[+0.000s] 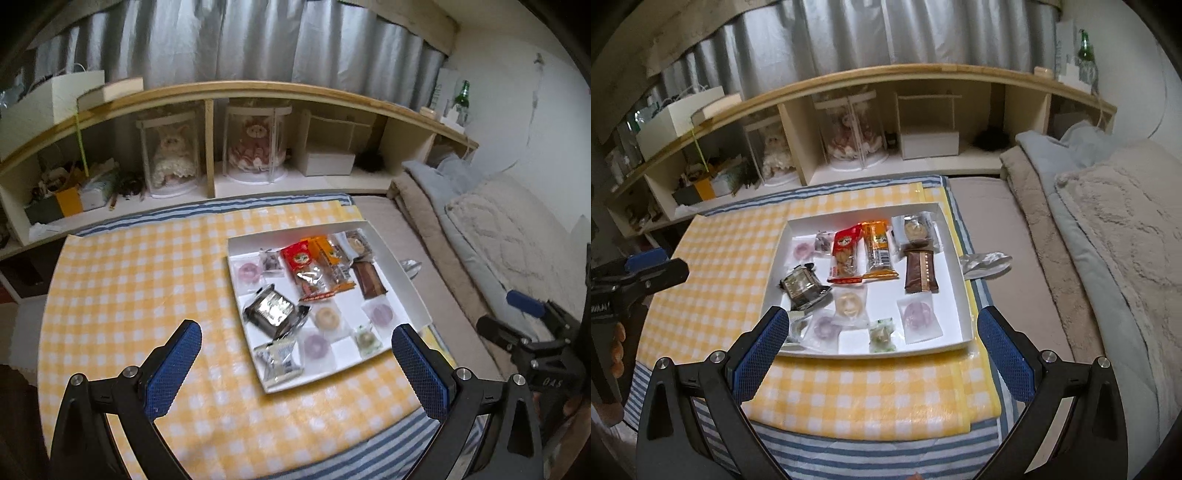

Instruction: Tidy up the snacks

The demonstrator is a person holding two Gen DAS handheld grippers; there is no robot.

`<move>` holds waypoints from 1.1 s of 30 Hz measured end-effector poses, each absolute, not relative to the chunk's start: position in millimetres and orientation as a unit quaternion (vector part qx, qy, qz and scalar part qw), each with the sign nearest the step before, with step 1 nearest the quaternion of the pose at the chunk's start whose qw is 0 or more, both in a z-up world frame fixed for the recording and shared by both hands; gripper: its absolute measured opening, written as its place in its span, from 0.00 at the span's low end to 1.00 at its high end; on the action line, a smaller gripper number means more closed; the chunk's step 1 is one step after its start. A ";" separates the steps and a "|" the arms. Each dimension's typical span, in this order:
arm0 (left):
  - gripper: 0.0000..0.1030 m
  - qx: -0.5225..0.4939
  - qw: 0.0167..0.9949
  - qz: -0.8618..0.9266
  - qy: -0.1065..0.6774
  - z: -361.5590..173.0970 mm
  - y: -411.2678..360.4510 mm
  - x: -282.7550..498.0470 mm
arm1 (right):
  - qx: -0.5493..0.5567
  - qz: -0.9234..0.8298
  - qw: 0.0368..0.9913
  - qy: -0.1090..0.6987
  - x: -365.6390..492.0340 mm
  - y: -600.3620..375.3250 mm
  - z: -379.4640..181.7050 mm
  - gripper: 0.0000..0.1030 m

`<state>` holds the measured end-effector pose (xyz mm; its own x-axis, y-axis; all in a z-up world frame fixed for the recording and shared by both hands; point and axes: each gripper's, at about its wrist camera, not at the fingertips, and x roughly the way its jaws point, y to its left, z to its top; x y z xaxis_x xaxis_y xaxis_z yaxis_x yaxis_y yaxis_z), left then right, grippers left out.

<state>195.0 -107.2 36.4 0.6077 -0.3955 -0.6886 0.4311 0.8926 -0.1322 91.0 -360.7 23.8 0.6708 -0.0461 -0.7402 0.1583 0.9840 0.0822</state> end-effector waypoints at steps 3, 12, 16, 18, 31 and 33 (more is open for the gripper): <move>1.00 0.033 0.903 -0.221 0.367 39.0 -96.2 169.9 | 0.057 -0.058 0.915 0.394 77.1 -350.3 27.8 1.00; 1.00 0.063 0.918 -0.209 0.330 28.4 -71.2 95.7 | 0.044 -0.060 0.923 0.377 38.8 -322.6 25.7 1.00; 1.00 0.065 0.921 -0.204 0.326 19.3 -61.5 78.0 | 0.041 -0.067 0.926 0.369 26.0 -313.2 21.2 1.00; 1.00 0.066 0.925 -0.195 0.319 13.7 -57.6 71.9 | 0.040 -0.071 0.927 0.367 22.0 -311.1 19.4 1.00; 1.00 0.055 0.933 -0.200 0.295 -13.5 -40.3 62.4 | 0.016 -0.102 0.938 0.332 -2.1 -299.5 11.0 1.00; 1.00 0.059 0.933 -0.200 0.292 -16.7 -39.7 60.9 | 0.016 -0.103 0.940 0.324 -4.1 -300.1 11.4 1.00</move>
